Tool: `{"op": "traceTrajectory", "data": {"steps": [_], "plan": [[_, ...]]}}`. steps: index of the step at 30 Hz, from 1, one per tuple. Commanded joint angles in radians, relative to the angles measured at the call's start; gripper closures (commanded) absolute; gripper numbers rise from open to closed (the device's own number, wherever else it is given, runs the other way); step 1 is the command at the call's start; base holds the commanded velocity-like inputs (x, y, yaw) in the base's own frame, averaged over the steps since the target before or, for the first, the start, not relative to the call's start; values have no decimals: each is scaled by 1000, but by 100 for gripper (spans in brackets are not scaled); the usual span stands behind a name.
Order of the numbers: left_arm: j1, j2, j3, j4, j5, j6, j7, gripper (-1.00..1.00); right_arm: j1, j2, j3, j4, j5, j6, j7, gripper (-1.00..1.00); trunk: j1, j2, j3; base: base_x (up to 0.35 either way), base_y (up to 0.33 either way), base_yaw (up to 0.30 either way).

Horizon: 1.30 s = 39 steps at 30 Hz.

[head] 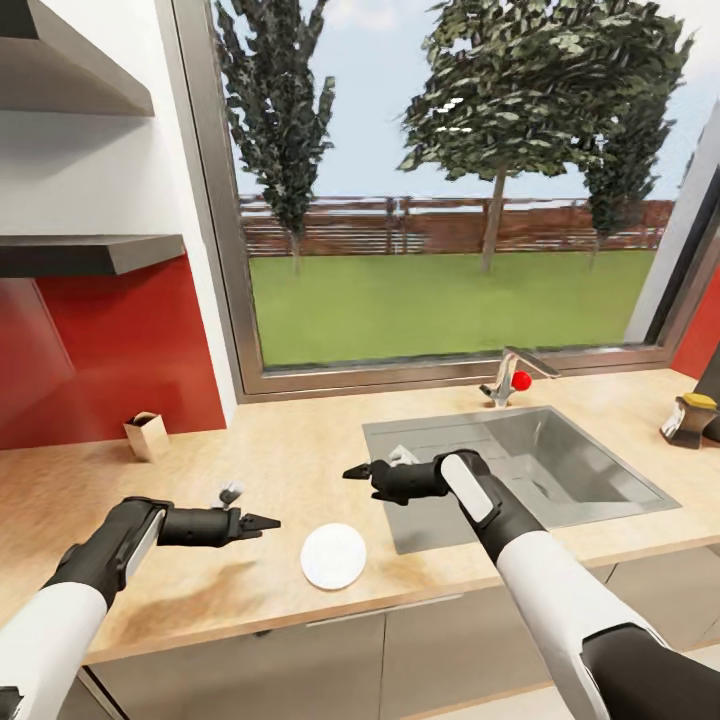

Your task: Set up a coffee station on the kitchen countertop: keep the coffee maker on the countertop, move the bottle of coffee from the kitchen shelf to the counter next to the coffee maker, place a paper coffee filter on top of the coffee maker, put the saucer next to the coffee maker with the coffee cup on the saucer, and place the electric kettle next to the coffee maker.

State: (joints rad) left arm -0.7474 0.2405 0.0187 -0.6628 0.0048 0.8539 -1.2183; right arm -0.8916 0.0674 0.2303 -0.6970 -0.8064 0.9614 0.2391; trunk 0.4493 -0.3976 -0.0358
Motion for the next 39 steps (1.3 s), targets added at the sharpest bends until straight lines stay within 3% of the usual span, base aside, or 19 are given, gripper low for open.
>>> {"op": "traceTrajectory", "data": {"steps": [1, 2, 11, 22, 36, 39], "plan": [[0, -10, 1, 0, 0, 10, -3, -100, -1, 0, 1, 12, 10, 2, 12, -100, 1, -2, -2, 46, 0, 0], [13, -26, 1, 2, 0, 10, -1, -100, -1, 0, 2, 25, 10, 2, 15, -100, 1, -2, -2, 47, 0, 0], [81, -77, -2, 5, 0, 11, -3, -100, 0, -1, 43, 31, 10, 2, 29, -100, 1, -2, -2, 9, 0, 0], [101, -97, -3, 3, -1, 10, -20, -100, 34, -1, 44, 31, 10, -1, 29, -100, 1, -2, -2, 22, 0, 0], [105, -93, 1, -2, -3, 8, -19, -100, 68, -1, 45, 31, 10, -1, 30, -100, 1, -2, -2, 45, 0, 0], [107, -93, 0, 2, -2, 7, -18, -100, 76, -1, 78, 31, 10, -1, 30, -100, 1, -2, -2, 0, 0, 0]]}}
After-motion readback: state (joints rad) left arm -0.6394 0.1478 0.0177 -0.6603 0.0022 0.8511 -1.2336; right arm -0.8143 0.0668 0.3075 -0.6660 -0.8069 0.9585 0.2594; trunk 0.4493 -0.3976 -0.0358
